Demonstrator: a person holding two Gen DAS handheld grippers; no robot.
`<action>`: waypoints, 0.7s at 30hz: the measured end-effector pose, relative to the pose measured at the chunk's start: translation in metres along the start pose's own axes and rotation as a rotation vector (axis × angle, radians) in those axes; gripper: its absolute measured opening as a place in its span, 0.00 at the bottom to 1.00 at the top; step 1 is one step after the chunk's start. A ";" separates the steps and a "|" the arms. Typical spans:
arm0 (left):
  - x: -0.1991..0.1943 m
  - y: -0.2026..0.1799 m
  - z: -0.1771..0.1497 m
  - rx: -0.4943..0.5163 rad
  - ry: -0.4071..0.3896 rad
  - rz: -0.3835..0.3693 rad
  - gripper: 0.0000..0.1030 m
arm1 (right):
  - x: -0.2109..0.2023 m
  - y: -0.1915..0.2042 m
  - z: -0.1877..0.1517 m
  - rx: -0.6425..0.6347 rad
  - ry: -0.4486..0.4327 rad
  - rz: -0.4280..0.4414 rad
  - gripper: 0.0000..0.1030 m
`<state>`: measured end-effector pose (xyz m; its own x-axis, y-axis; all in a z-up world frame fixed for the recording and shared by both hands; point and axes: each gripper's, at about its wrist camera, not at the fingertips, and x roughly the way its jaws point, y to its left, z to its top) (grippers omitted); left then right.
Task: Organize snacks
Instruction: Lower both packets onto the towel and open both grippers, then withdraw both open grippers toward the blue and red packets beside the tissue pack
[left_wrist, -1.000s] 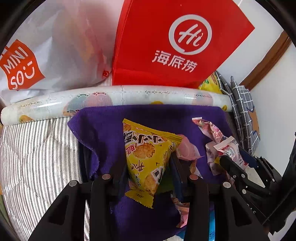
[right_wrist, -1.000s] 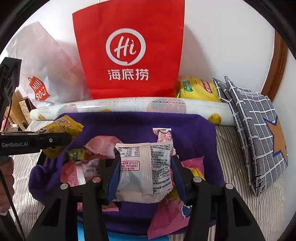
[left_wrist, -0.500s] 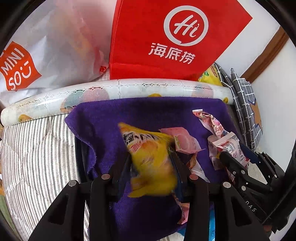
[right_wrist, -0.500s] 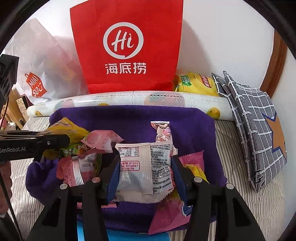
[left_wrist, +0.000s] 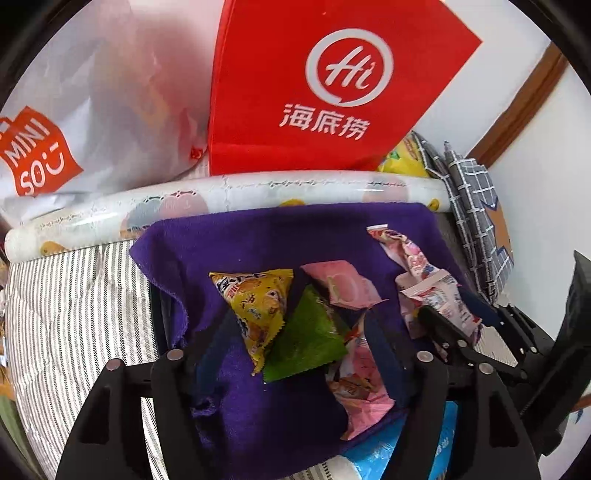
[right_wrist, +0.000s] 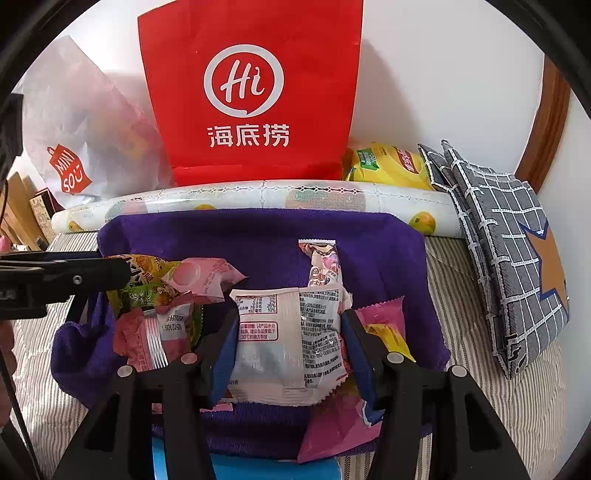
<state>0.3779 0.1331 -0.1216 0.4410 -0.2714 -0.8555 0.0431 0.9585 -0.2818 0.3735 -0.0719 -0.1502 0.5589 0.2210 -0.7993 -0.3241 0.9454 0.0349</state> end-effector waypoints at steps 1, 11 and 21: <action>-0.001 -0.001 0.000 -0.002 0.003 -0.005 0.71 | -0.001 0.000 0.000 0.000 0.001 0.001 0.52; -0.017 -0.004 -0.002 -0.034 -0.012 0.025 0.76 | -0.033 -0.001 -0.001 0.031 -0.051 0.021 0.72; -0.037 -0.016 -0.029 0.018 -0.038 0.032 0.80 | -0.077 -0.005 -0.012 0.066 -0.081 -0.064 0.91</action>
<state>0.3352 0.1250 -0.0974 0.4758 -0.2378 -0.8468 0.0450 0.9681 -0.2465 0.3228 -0.0968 -0.0957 0.6378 0.1761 -0.7498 -0.2361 0.9714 0.0273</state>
